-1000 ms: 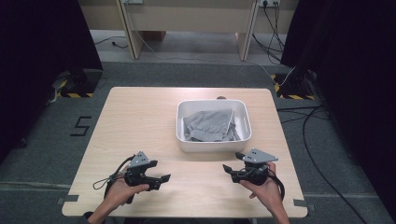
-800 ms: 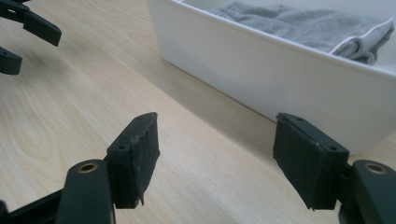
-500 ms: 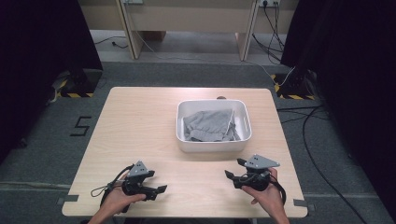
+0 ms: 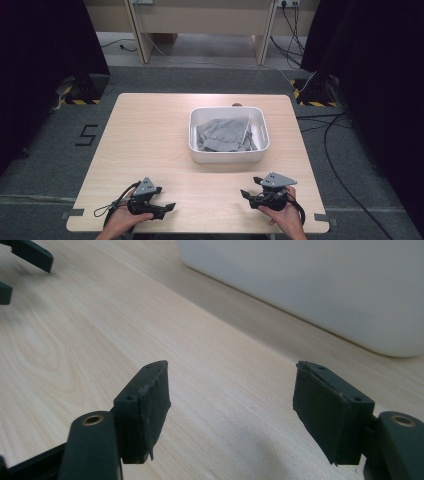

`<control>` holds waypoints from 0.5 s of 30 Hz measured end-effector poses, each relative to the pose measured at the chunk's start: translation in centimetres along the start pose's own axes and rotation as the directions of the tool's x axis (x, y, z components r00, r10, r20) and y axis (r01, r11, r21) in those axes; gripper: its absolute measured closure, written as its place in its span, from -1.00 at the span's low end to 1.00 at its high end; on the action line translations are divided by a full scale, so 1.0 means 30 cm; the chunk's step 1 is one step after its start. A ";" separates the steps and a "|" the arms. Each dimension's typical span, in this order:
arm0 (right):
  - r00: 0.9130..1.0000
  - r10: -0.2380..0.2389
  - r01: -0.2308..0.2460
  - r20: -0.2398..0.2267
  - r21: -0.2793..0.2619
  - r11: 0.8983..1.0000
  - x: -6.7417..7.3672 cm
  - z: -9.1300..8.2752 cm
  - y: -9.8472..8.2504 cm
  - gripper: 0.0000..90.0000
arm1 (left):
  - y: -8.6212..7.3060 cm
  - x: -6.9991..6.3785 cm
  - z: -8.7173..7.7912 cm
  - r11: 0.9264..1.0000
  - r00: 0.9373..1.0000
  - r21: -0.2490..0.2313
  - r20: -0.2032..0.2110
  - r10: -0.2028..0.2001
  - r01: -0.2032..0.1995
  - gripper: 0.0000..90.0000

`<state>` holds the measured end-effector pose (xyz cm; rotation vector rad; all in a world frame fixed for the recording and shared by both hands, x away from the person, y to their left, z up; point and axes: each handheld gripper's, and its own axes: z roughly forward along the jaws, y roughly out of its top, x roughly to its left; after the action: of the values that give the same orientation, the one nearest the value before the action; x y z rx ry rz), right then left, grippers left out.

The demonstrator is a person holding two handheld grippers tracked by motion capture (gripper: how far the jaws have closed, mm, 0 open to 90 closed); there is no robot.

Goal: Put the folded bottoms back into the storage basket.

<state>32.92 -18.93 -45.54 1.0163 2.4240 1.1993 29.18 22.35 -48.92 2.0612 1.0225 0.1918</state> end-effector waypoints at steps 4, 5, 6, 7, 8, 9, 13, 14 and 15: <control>1.000 -0.020 0.020 0.015 0.021 1.000 0.005 0.005 -0.017 -0.32 | -0.010 -0.010 -0.005 1.000 1.000 0.002 -0.013 0.013 -0.013 -0.59; 1.000 -0.014 0.014 0.012 0.021 1.000 0.008 0.007 -0.023 -0.32 | -0.012 -0.012 -0.006 1.000 1.000 0.002 -0.015 0.014 -0.014 -0.59; 1.000 -0.012 0.012 0.012 0.025 1.000 0.010 0.007 -0.028 -0.33 | -0.015 -0.016 -0.008 1.000 1.000 0.003 -0.017 0.016 -0.016 -0.59; 1.000 -0.014 0.014 0.016 0.030 0.999 0.011 0.008 -0.036 -0.34 | -0.018 -0.018 -0.009 1.000 1.000 0.003 -0.018 0.019 -0.019 -0.59; 1.000 -0.011 0.010 0.022 0.036 0.999 0.014 0.009 -0.044 -0.35 | -0.020 -0.021 -0.010 1.000 1.000 0.003 -0.020 0.019 -0.019 -0.59; 1.000 -0.016 0.015 0.024 0.038 0.999 0.014 0.011 -0.051 -0.36 | -0.022 -0.023 -0.011 1.000 1.000 0.004 -0.020 0.021 -0.021 -0.59; 1.000 -0.001 0.000 0.023 0.056 0.998 0.022 0.013 -0.077 -0.41 | -0.032 -0.028 -0.010 1.000 0.999 0.006 -0.025 0.026 -0.026 -0.60; 1.000 -0.001 -0.001 0.024 0.066 0.998 0.025 0.015 -0.085 -0.42 | -0.033 -0.029 -0.012 1.000 0.999 0.009 -0.029 0.025 -0.025 -0.60; 0.999 -0.012 0.010 0.035 0.073 0.997 0.025 0.016 -0.091 -0.42 | -0.034 -0.029 -0.014 0.999 0.999 0.012 -0.032 0.030 -0.029 -0.60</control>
<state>31.31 -19.27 -47.90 1.0344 2.4588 1.0871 27.80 22.31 -49.20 2.0910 1.0156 0.2354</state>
